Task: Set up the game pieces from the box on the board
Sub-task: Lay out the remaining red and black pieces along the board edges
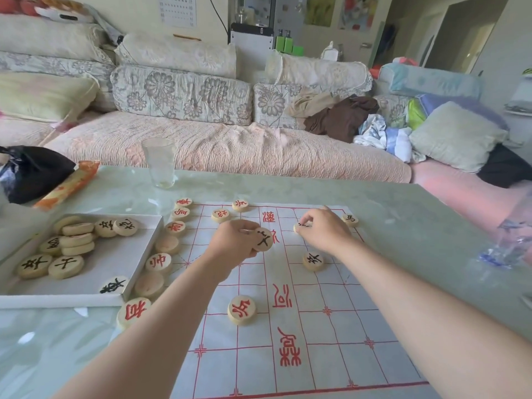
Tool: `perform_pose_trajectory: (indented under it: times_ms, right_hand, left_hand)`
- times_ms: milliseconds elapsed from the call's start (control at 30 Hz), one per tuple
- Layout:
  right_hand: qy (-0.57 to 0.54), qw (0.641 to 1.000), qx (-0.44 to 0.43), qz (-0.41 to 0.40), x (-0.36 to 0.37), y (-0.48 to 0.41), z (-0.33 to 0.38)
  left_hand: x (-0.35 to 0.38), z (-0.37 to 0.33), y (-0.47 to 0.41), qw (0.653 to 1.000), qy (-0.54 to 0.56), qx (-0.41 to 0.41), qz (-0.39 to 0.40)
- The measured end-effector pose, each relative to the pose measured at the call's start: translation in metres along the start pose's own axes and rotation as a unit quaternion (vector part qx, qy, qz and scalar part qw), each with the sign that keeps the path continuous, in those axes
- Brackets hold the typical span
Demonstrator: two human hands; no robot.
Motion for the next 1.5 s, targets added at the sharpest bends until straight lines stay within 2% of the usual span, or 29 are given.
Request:
perform_pose_trajectory:
  times_ms: [200, 333, 567, 667, 733, 800, 867, 967, 1067, 1200, 1367, 1500]
  right_hand:
    - [-0.168, 0.983, -0.059, 0.038, -0.013, 0.018, 0.045]
    - [-0.204, 0.972, -0.098, 0.071, -0.014, 0.031, 0.065]
    - [-0.252, 0.964, -0.078, 0.034, -0.016, 0.027, 0.070]
    - [-0.244, 0.967, -0.070, 0.027, -0.014, 0.022, 0.065]
    - [-0.220, 0.974, -0.049, 0.001, -0.013, 0.014, 0.054]
    - [-0.174, 0.984, -0.029, -0.022, -0.013, -0.001, 0.038]
    - [-0.122, 0.992, -0.020, -0.034, -0.014, -0.018, 0.023]
    - [-0.049, 0.997, -0.020, -0.055, -0.017, -0.045, 0.010]
    - [-0.029, 0.998, -0.016, -0.048, -0.008, -0.069, 0.004]
    - [-0.019, 0.999, -0.018, -0.034, 0.012, -0.091, 0.002]
    - [-0.021, 0.998, -0.014, -0.060, 0.026, -0.095, 0.002]
    - [0.019, 1.000, -0.010, -0.010, 0.041, -0.091, -0.006]
  left_hand:
    - [-0.001, -0.008, 0.000, 0.999, 0.022, -0.015, -0.036]
    - [-0.001, -0.013, -0.003, 0.996, 0.068, -0.038, -0.034]
    - [0.009, -0.016, -0.012, 0.994, 0.095, -0.043, -0.029]
    - [0.016, -0.020, -0.022, 0.997, 0.065, -0.019, -0.023]
    - [0.017, -0.030, -0.032, 0.995, -0.065, 0.065, -0.026]
    - [0.021, -0.039, -0.040, 0.955, -0.233, 0.179, -0.045]
    - [0.028, -0.042, -0.048, 0.919, -0.300, 0.252, -0.046]
    - [0.043, -0.041, -0.054, 0.858, -0.399, 0.322, -0.024]
    - [0.056, -0.036, -0.055, 0.790, -0.492, 0.366, 0.006]
    - [0.059, -0.022, -0.060, 0.787, -0.510, 0.344, 0.038]
    - [0.067, -0.015, -0.061, 0.779, -0.531, 0.329, 0.052]
    - [0.066, -0.014, -0.059, 0.779, -0.532, 0.329, 0.047]
Point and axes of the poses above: each hand's wrist, its own y-axis away from the middle knuckle, its own x-axis out of the palm, z = x × y, the point moved 7 cm from there along -y, towards the middle knuckle, and after that the axes turned 12 degrees about -z, right-handed, at the moved point
